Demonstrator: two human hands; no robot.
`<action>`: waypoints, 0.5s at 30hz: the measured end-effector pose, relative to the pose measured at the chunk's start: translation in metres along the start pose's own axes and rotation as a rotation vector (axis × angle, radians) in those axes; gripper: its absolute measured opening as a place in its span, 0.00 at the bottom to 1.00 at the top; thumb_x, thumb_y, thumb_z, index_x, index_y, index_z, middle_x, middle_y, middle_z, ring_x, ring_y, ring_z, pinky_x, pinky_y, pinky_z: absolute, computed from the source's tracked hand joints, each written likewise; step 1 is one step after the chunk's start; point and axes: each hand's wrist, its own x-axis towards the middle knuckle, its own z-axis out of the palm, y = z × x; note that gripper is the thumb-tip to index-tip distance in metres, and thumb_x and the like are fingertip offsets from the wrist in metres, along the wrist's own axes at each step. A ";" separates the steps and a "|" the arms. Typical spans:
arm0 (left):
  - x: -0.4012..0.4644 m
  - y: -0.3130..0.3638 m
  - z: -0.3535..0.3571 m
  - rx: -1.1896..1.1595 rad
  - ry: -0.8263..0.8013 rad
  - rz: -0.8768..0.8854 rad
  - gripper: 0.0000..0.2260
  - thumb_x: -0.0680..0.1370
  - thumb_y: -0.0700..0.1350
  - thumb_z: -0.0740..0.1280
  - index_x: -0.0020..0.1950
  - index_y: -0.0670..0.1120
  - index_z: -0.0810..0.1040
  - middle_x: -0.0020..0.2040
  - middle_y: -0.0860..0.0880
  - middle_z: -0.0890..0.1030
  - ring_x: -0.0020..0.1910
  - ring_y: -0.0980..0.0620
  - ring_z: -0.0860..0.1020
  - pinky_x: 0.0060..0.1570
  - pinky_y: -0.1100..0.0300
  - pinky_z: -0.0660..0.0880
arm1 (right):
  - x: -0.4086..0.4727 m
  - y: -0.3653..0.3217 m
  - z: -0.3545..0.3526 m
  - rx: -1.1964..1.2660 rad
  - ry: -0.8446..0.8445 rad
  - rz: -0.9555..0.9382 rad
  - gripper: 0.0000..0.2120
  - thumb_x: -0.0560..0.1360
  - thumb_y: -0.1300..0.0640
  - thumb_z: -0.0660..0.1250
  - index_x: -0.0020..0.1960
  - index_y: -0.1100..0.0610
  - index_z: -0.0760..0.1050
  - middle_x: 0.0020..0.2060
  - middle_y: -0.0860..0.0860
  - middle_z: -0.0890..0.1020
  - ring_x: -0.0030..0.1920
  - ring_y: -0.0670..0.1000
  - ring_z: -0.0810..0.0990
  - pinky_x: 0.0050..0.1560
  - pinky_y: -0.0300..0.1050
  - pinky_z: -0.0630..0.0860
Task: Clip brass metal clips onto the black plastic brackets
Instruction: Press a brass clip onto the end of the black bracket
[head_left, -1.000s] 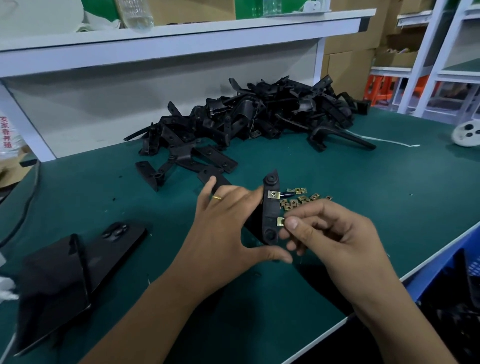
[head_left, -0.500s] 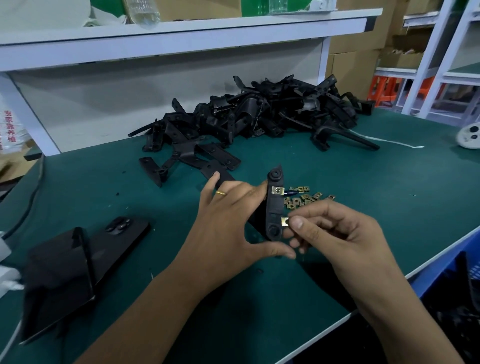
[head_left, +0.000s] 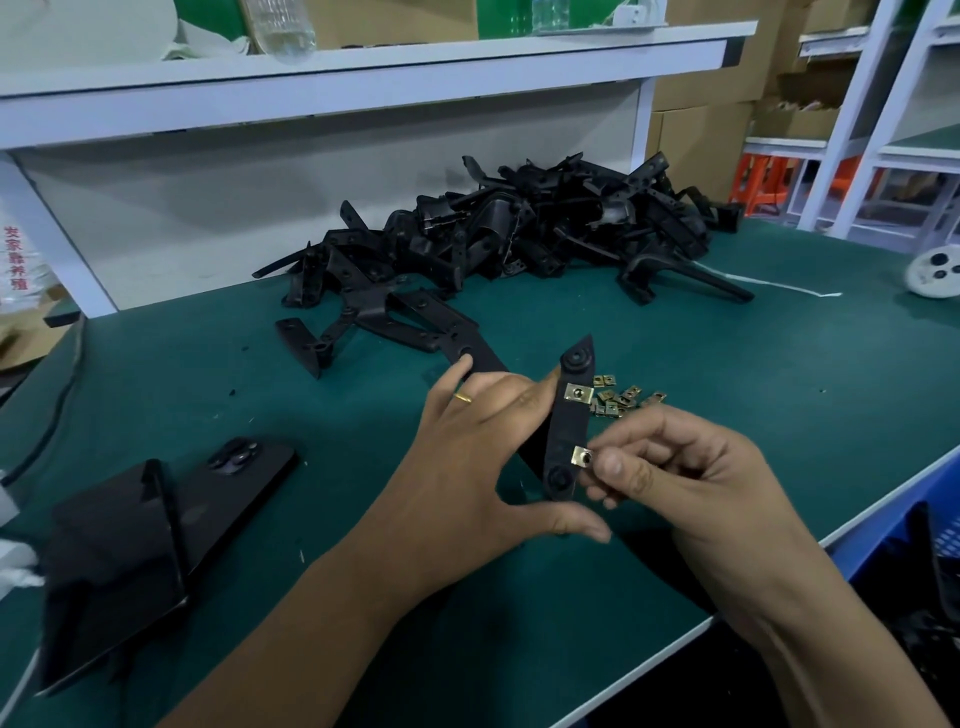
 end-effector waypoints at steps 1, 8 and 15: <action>0.000 0.001 0.000 0.011 -0.008 0.007 0.48 0.68 0.75 0.69 0.82 0.54 0.63 0.63 0.64 0.73 0.74 0.60 0.65 0.81 0.45 0.48 | 0.000 0.000 -0.001 0.015 -0.012 0.002 0.12 0.66 0.52 0.82 0.43 0.58 0.85 0.33 0.57 0.83 0.34 0.49 0.81 0.38 0.38 0.78; 0.002 0.010 0.000 -0.067 -0.040 0.023 0.47 0.69 0.73 0.69 0.83 0.56 0.59 0.66 0.66 0.71 0.75 0.60 0.63 0.81 0.47 0.47 | 0.001 0.001 -0.004 0.054 -0.039 0.000 0.21 0.61 0.43 0.85 0.43 0.56 0.82 0.35 0.53 0.80 0.33 0.48 0.77 0.35 0.37 0.76; 0.003 0.013 0.003 -0.070 -0.092 0.061 0.48 0.68 0.72 0.70 0.83 0.54 0.60 0.68 0.65 0.70 0.76 0.59 0.63 0.81 0.54 0.45 | 0.001 0.003 -0.004 0.012 -0.012 0.024 0.22 0.60 0.42 0.85 0.40 0.57 0.82 0.34 0.54 0.78 0.32 0.48 0.75 0.33 0.38 0.74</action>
